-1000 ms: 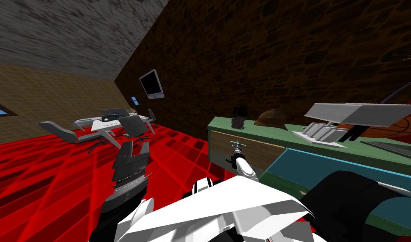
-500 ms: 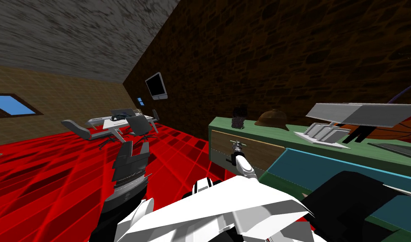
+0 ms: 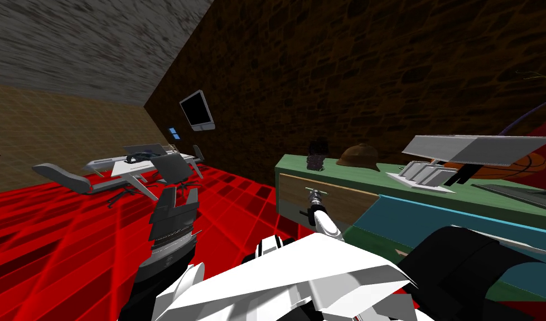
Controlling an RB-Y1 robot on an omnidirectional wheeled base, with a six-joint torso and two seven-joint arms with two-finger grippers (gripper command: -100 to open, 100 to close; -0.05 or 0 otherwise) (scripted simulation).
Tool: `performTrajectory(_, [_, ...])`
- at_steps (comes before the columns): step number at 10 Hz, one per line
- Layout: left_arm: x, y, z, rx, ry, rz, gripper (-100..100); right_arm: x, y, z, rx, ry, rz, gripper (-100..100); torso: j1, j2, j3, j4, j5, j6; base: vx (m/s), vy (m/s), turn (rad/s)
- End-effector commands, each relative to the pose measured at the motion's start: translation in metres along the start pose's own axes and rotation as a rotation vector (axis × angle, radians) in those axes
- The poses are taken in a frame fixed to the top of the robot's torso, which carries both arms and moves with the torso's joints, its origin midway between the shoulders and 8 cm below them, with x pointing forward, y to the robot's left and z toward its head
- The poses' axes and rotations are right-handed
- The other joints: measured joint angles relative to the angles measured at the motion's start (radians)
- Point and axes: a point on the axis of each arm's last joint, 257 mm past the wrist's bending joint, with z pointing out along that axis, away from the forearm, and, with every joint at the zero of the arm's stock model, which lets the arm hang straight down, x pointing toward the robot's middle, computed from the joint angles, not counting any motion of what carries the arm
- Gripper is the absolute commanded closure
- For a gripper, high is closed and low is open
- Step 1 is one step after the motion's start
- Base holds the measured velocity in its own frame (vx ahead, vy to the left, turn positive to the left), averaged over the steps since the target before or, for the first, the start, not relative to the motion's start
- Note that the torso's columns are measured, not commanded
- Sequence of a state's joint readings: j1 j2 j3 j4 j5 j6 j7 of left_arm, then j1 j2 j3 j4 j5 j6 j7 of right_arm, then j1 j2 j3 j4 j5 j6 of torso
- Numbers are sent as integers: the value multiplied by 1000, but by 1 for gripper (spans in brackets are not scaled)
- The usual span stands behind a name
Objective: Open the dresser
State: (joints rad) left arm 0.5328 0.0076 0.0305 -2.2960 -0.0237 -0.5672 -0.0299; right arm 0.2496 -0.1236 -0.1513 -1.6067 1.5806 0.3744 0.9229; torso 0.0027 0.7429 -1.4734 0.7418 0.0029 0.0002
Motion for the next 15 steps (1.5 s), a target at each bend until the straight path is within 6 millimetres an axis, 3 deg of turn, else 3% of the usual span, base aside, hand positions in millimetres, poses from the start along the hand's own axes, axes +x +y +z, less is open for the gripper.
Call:
performTrajectory(1, [0, 0, 0, 0, 0, 0, 0, -5, 0, -12, -6, -28, 2, 100, 0, 0, 0, 0, 0, 0, 45, 14, -114])
performTrajectory(6, [0, 0, 0, 0, 0, 0, 0, -14, -6, -16, -5, -48, 8, 100, 2, 4, 2, 1, 1, 0, -78, 65, -27])
performTrajectory(8, [0, 0, 0, 0, 0, 0, 0, -13, 2, -21, -20, -44, 4, 100, 0, -1, -1, 2, 3, 1, -68, 55, -11])
performTrajectory(12, [0, 0, 0, 0, 0, 0, 0, -22, -2, -25, -10, -58, 8, 100, 3, 2, 1, 2, 2, -1, -145, 99, -23])
performTrajectory(13, [0, 0, 0, 0, 0, 0, 0, -16, 5, -26, -24, -47, 3, 100, 3, 1, 0, 3, 3, -1, -57, 38, -1])
performTrajectory(14, [0, 0, 0, 0, 0, 0, 0, 7, -4, -35, -4, 9, 13, -100, 0, -3, -2, 2, 3, 0, -38, -21, 330])
performTrajectory(15, [0, 0, 0, 0, 0, 0, 0, 11, -7, -35, 5, 21, 13, -100, -3, -4, -3, -1, -1, -1, -38, -45, 371])
